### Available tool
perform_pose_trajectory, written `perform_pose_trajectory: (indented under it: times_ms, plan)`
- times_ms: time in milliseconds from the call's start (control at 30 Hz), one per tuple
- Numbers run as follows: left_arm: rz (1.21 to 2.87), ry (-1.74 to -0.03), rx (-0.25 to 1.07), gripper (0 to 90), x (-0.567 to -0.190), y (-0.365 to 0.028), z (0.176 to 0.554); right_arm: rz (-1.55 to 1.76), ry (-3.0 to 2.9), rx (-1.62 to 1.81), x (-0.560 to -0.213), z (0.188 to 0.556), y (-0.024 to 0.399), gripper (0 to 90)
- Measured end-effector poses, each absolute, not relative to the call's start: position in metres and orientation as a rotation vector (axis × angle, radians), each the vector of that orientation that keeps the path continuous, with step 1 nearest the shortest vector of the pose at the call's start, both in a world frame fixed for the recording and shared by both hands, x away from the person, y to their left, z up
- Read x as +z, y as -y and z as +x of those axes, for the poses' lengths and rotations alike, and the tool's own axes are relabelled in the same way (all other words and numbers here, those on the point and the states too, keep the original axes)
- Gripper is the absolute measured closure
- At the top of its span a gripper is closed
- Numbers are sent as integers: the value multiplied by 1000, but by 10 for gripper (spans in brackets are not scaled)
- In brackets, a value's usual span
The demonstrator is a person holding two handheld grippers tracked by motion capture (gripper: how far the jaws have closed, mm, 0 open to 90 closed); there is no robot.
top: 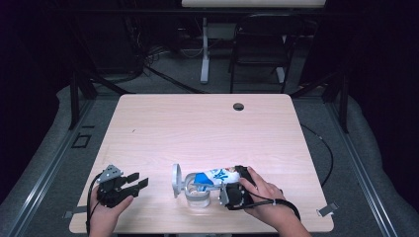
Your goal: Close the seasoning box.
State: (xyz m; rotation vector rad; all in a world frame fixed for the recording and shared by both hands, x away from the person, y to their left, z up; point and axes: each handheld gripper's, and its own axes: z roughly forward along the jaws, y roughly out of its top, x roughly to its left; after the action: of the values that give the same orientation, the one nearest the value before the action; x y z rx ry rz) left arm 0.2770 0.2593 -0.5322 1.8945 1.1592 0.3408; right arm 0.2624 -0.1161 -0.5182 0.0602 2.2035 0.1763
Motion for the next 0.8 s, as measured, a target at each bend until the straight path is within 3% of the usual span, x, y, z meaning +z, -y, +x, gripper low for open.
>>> perform_pose_trajectory:
  times_ms: [800]
  plan:
    - [1884,-1169,335,522,-533,-262,278,21,-2209,108,-512,263,113,407]
